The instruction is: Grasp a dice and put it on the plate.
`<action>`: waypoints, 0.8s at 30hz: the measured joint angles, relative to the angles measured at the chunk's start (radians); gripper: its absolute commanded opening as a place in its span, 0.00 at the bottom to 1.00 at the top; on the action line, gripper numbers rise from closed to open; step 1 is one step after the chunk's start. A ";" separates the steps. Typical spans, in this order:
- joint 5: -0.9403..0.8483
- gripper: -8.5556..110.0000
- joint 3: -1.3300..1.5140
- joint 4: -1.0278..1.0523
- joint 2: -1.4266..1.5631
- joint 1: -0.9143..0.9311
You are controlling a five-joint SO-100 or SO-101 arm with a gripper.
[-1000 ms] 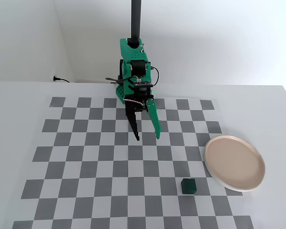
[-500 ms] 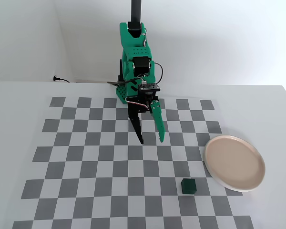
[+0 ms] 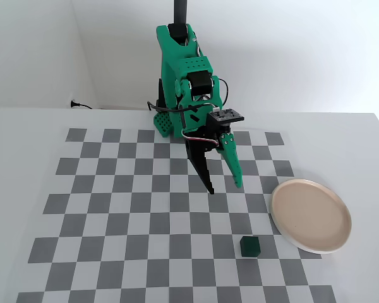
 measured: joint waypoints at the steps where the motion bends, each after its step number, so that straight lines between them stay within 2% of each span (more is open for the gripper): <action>1: 0.000 0.22 -0.015 0.000 -0.017 -0.011; 24: -0.015 0.24 -0.308 -0.054 -0.459 -0.115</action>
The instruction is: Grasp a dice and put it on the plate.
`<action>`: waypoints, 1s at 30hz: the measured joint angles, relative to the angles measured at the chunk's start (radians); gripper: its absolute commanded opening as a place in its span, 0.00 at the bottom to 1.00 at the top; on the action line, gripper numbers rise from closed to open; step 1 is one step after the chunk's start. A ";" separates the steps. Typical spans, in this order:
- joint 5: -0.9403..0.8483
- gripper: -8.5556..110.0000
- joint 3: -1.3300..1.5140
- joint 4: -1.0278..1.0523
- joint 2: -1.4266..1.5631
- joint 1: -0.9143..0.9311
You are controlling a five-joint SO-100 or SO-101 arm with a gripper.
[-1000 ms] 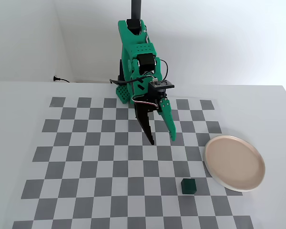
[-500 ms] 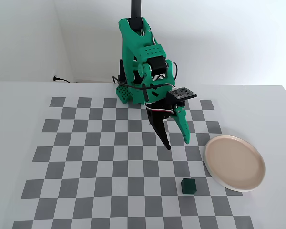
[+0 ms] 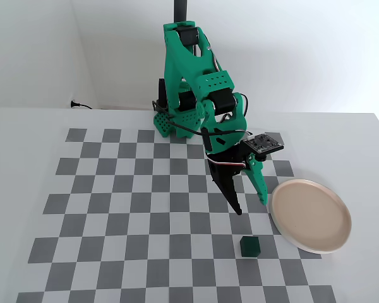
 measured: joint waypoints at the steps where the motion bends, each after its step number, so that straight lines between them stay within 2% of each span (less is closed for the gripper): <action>1: 0.002 0.24 -0.018 0.000 -0.025 -0.003; 18: 0.066 0.24 -0.242 -0.055 -0.383 -0.021; 30: 0.071 0.24 -0.261 -0.100 -0.511 -0.021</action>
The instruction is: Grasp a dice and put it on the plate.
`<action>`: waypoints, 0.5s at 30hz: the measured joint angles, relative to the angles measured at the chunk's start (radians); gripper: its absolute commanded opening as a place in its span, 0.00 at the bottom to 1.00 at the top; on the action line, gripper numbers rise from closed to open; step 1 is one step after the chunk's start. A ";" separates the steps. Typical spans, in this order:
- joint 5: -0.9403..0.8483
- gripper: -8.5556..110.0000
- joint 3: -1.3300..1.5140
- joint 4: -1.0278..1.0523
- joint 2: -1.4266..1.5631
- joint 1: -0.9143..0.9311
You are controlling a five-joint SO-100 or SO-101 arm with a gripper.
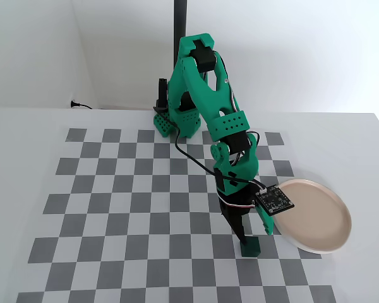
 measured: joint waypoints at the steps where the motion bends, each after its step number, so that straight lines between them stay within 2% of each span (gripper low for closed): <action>1: 0.000 0.24 0.000 -0.008 -0.012 0.000; 12: 0.018 0.24 0.000 -0.066 -0.107 0.000; 15: 0.021 0.18 0.000 -0.078 -0.114 0.000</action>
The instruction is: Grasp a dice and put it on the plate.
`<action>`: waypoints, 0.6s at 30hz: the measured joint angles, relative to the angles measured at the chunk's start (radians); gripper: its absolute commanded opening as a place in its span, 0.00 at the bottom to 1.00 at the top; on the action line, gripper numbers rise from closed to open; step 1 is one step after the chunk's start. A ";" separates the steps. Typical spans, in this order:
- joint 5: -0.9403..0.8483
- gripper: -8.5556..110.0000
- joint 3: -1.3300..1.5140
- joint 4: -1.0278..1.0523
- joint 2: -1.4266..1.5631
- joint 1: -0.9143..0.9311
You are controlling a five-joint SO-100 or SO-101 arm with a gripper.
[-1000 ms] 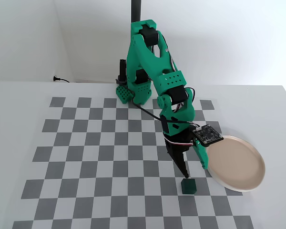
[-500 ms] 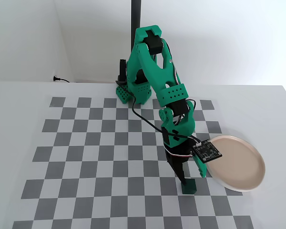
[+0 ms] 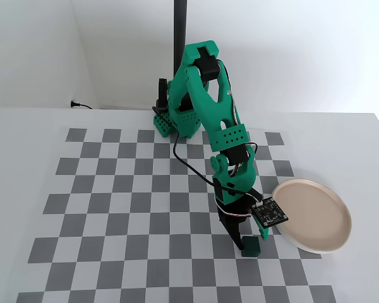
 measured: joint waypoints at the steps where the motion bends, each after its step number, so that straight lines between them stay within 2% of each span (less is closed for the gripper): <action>1: 0.000 0.17 0.000 -0.002 0.000 0.000; 8: 0.000 0.16 0.000 -0.002 0.000 0.000; 14: 0.000 0.05 0.000 -0.002 0.000 0.000; 18: 0.000 0.04 0.000 -0.002 0.000 0.000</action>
